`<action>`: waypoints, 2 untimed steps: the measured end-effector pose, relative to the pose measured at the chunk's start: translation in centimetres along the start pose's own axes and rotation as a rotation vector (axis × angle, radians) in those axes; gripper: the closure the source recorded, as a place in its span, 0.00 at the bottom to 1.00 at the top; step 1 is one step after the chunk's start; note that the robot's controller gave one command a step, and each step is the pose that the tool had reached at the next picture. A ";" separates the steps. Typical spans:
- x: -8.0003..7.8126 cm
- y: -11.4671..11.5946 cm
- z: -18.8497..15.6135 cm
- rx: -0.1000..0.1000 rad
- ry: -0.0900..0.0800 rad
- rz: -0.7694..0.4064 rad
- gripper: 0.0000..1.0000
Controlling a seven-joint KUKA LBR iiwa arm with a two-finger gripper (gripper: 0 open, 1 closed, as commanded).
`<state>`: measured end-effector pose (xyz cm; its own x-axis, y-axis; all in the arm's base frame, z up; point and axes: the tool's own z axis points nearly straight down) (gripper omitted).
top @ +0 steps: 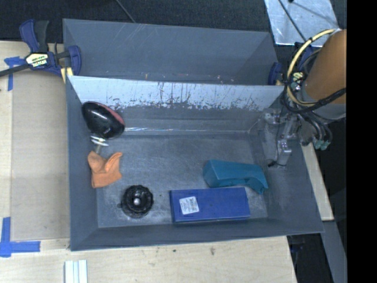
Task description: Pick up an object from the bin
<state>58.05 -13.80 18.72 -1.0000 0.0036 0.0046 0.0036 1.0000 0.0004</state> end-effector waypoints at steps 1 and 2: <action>-0.2 0.0 -0.5 0.001 -0.008 -0.003 0.00; 1.2 1.7 4.5 0.002 -0.014 0.050 0.00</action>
Offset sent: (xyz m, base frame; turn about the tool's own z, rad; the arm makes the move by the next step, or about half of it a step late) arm -0.0305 0.0365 -0.1033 0.1028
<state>56.83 -12.13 14.20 -0.9985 0.0538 -0.0099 0.0538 0.9986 -0.0016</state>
